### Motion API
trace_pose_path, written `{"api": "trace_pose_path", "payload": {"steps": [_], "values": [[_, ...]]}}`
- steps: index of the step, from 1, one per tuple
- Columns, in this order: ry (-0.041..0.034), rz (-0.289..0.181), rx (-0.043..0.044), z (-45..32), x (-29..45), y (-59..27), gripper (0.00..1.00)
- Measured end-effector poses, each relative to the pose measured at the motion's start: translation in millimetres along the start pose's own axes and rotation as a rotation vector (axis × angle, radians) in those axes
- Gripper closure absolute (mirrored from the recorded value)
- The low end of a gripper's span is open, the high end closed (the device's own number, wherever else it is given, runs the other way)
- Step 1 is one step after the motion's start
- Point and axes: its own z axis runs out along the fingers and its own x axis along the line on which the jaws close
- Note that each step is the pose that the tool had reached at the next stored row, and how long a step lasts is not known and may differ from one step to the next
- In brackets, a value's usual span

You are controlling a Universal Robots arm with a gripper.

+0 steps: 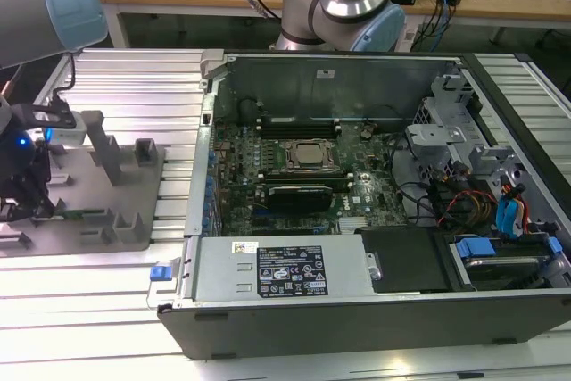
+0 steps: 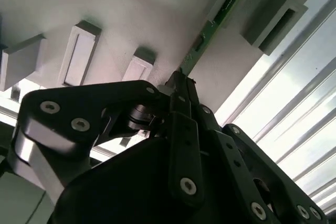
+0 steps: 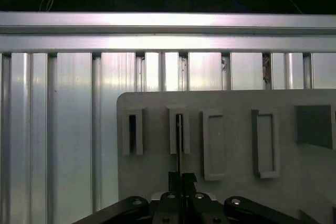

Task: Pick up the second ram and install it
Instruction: 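Pick up the second ram and move it above second insertion slot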

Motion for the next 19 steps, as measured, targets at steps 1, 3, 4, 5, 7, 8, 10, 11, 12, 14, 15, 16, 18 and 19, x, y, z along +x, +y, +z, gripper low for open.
{"api": "trace_pose_path", "payload": {"steps": [1, 3, 4, 5, 7, 8, 10, 11, 12, 14, 15, 16, 18, 19], "values": [[-0.0011, 0.025, 0.0008, 0.1, 0.1, 0.2, 0.91], [-0.0009, 0.019, 0.0007, 0.0, 0.0, 0.2, 0.91], [-0.0001, 0.001, 0.0005, 0.0, 0.0, 0.2, 0.91], [0.0001, -0.007, 0.0004, 0.1, 0.0, 0.2, 0.91], [0.0006, -0.016, 0.0, 0.0, 0.0, 0.2, 0.91], [0.0006, -0.016, 0.0001, 0.1, 0.0, 0.2, 0.91], [0.0012, -0.03, -0.0004, 0.1, 0.0, 0.2, 0.91], [0.0023, -0.056, -0.0013, 0.0, 0.0, 0.2, 0.91], [0.0024, -0.058, -0.0013, 0.1, 0.0, 0.2, 0.91], [0.0017, -0.043, -0.0007, 0.1, 0.0, 0.2, 0.91], [0.0017, -0.042, -0.0008, 0.0, 0.0, 0.2, 0.91], [0.0018, -0.042, -0.0009, -1.8, -0.1, 0.3, 0.91], [0.0018, -0.042, -0.0008, -5.8, -0.2, 0.5, 0.91], [0.0018, -0.042, -0.0008, -8.7, -0.3, 0.6, 0.91]]}}
